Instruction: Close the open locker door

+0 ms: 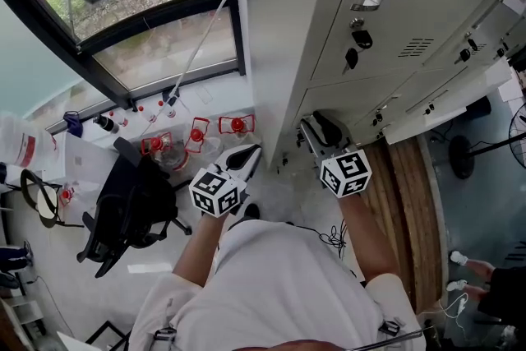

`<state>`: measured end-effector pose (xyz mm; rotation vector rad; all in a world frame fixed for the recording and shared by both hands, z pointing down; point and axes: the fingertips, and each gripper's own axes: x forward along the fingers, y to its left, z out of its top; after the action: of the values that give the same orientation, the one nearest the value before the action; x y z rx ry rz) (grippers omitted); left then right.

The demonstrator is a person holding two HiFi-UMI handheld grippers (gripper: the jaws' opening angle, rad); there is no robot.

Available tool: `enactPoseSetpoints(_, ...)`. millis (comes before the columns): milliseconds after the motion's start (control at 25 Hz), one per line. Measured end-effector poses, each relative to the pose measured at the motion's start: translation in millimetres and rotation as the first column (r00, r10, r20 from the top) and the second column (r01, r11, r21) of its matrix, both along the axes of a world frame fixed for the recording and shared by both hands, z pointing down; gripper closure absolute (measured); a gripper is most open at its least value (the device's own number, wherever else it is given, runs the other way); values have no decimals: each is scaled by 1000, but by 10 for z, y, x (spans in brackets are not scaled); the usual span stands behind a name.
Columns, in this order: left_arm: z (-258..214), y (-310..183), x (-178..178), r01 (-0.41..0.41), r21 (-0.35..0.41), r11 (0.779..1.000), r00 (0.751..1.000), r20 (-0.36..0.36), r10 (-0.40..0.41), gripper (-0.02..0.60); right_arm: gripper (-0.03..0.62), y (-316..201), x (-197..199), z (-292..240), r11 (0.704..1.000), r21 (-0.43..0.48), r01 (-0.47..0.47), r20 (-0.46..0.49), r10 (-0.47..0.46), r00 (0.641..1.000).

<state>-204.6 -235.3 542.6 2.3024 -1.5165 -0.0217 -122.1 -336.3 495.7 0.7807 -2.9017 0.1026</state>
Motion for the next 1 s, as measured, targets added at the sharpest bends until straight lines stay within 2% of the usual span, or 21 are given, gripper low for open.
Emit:
enactPoseSetpoints(240,-52,-4,81,-27,11,1000,1000,6,27,566,451,74,208,-20,999,3,-33,-13,33,999)
enactPoseSetpoints(520,-64,-15,296,-88,6,996,996,7,88,566,484,151,627,26,991,-7,-131,-28,131,991)
enactPoseSetpoints(720,-103,-74,485,-136,14,991,991,11,136,566,504,222,1010,80,978,-20,-207,-47,206,977)
enactPoseSetpoints(1000,-158,-98,753,-193,27,981,981,12,193,566,568,327,1542,160,952,-36,-305,-56,303,951)
